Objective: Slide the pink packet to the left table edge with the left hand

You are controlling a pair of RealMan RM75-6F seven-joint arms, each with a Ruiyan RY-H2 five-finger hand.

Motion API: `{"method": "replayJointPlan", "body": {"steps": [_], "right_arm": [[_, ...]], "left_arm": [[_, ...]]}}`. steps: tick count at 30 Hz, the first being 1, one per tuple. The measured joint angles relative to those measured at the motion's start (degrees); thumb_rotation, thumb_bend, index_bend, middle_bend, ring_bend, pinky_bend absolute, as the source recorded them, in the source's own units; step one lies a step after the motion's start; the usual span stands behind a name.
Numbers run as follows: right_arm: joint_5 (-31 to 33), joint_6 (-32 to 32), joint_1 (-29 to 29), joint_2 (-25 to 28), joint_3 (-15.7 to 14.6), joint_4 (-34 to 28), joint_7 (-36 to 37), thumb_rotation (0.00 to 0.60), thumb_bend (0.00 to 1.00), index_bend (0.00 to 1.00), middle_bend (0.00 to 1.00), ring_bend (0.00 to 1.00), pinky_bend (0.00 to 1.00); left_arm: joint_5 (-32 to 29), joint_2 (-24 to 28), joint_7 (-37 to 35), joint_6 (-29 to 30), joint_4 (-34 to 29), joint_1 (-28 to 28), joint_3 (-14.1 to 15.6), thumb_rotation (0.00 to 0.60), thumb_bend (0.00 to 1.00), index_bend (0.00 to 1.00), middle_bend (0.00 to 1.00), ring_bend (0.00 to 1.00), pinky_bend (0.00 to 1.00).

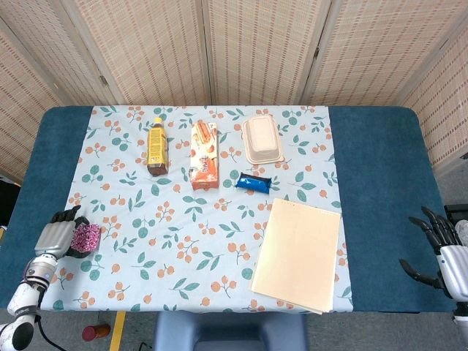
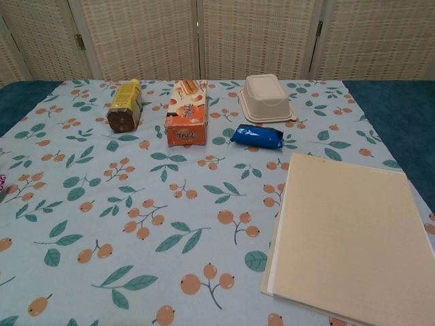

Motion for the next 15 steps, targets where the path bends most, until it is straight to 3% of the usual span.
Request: {"method": "replayJointPlan", "body": {"steps": [15], "right_arm": [[-0.5, 0.0, 0.3, 0.1, 0.0, -1.4, -1.4, 0.600, 0.28, 0.15, 0.05, 0.00, 0.00]], "left_arm": [[1.3, -1.2, -7.8, -4.1, 9.5, 1.1, 0.7, 0.600, 0.20, 0.30, 0.00, 0.00, 0.00]]}}
